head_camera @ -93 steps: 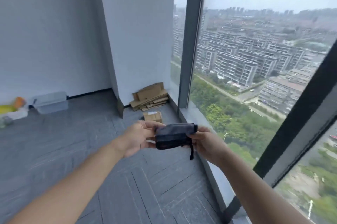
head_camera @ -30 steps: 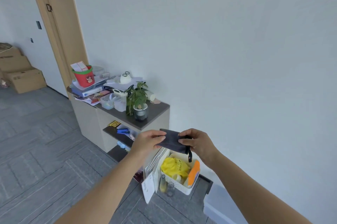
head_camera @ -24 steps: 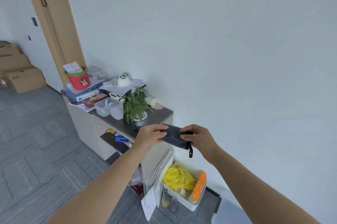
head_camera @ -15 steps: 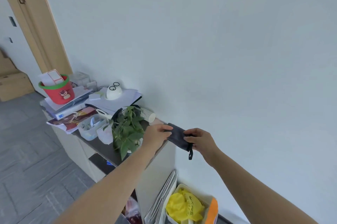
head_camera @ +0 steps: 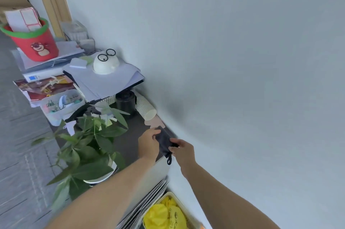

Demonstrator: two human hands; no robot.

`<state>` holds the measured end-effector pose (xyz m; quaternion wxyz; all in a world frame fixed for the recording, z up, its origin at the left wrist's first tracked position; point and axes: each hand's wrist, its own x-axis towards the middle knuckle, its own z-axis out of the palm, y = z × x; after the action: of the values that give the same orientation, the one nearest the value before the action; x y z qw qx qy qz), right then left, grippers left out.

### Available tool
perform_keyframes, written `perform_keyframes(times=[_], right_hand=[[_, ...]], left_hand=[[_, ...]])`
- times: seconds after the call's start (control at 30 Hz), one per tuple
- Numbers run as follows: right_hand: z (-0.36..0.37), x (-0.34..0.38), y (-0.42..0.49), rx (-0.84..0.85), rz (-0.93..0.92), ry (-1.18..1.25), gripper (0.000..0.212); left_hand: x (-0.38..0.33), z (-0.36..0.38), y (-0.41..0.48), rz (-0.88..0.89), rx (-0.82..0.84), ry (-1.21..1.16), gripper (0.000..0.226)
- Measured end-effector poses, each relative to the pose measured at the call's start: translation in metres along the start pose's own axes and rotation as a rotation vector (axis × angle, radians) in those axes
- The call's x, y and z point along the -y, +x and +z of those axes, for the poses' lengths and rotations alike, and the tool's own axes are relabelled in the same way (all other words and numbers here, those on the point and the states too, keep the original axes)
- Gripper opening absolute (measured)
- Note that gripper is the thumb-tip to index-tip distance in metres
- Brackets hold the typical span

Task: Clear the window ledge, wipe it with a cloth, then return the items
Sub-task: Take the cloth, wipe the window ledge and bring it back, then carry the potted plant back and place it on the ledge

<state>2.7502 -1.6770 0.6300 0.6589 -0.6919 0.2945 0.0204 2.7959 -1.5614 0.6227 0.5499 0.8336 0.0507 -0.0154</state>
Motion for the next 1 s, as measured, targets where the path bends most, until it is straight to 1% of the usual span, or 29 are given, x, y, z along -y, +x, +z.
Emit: perform_keyframes(times=[0.17,0.23,0.3,0.43,0.5,0.6,0.63,0.7,0.77,0.83,0.87,0.93,1.0], right_hand=[[0.02,-0.019,0.06,0.058,-0.029,-0.193,0.041],[0.028,-0.032,0.077,0.101,-0.042,-0.279,0.041],[0.032,-0.045,0.087,0.128,-0.078,-0.377,0.039],[0.035,-0.061,0.091,0.13,-0.155,-0.489,0.039],[0.036,-0.062,0.091,0.176,-0.153,-0.52,0.043],[0.035,-0.053,0.081,0.238,-0.122,-0.693,0.052],[0.032,-0.048,0.075,0.236,-0.116,-0.741,0.054],[0.025,-0.04,0.061,0.207,-0.114,-0.707,0.057],[0.016,-0.033,0.043,0.171,-0.116,-0.592,0.056],[0.007,-0.029,0.021,0.139,-0.103,-0.475,0.055],[0.003,-0.028,0.009,0.131,-0.09,-0.435,0.055],[-0.005,-0.027,-0.016,0.124,-0.085,-0.41,0.055],[-0.009,-0.035,-0.039,0.111,-0.089,-0.417,0.052]], left_hand=[[0.033,0.027,0.044,-0.121,-0.016,-0.079,0.042],[0.051,0.035,0.055,-0.189,-0.031,-0.127,0.039],[0.067,0.038,0.065,-0.21,-0.057,-0.112,0.036],[0.085,0.039,0.076,-0.141,-0.043,0.125,0.043],[0.086,0.039,0.075,-0.096,-0.035,0.255,0.047],[0.063,0.035,0.056,-0.124,0.03,0.508,0.053],[0.054,0.034,0.049,-0.11,0.043,0.534,0.055],[0.037,0.031,0.035,-0.024,0.064,0.474,0.054],[0.019,0.024,0.017,0.06,0.114,0.257,0.049],[0.004,0.014,-0.007,0.032,0.207,0.01,0.045],[-0.001,0.006,-0.021,0.023,0.26,-0.06,0.044],[0.0,-0.009,-0.046,0.047,0.328,-0.102,0.041],[0.013,-0.027,-0.068,0.1,0.371,-0.064,0.039]])
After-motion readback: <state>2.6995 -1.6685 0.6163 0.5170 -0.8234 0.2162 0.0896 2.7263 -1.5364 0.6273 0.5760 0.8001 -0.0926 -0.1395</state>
